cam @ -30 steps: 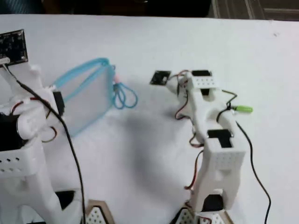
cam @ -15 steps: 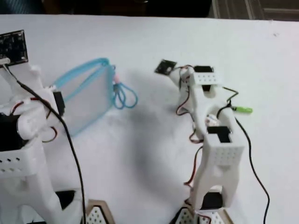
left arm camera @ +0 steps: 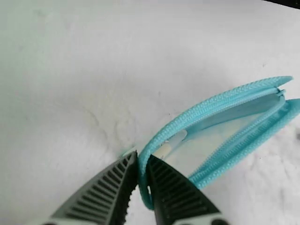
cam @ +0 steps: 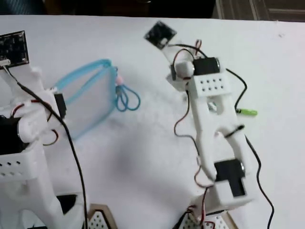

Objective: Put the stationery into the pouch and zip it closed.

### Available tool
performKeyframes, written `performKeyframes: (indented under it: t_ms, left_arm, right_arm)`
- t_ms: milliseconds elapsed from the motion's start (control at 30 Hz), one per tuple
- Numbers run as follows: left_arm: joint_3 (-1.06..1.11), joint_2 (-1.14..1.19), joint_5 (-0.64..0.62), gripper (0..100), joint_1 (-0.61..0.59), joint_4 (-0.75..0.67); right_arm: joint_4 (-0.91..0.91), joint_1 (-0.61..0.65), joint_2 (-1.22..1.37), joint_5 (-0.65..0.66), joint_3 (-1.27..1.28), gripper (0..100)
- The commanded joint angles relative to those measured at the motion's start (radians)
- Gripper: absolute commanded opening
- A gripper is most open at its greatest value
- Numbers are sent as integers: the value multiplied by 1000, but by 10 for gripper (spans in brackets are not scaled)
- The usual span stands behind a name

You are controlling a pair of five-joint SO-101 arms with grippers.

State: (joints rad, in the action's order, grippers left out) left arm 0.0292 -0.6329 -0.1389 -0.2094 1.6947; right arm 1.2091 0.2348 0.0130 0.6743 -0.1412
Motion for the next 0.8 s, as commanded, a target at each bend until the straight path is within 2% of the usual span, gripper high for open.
performKeyframes:
  t_ms: [0, 167, 300, 400, 533, 767]
  left_arm:
    - [-6, 25, 5, 24, -7, -11]
    - [-6, 25, 5, 24, -7, -11]
    - [-6, 25, 5, 24, -7, -11]
    - [-6, 25, 5, 24, -7, -11]
    - [-6, 25, 5, 24, -7, -11]
    - [-5, 25, 5, 24, -7, -11]
  right_arm:
    - [-59, 47, -156, -164, -29, 17]
    - [-217, 139, -321, -609, -28, 17]
    - [-375, 223, -420, -845, -28, 17]
    - [-456, 321, -456, -916, -28, 17]
    - [-536, 435, -475, -947, -29, 17]
    - [-654, 470, -433, -951, -31, 17]
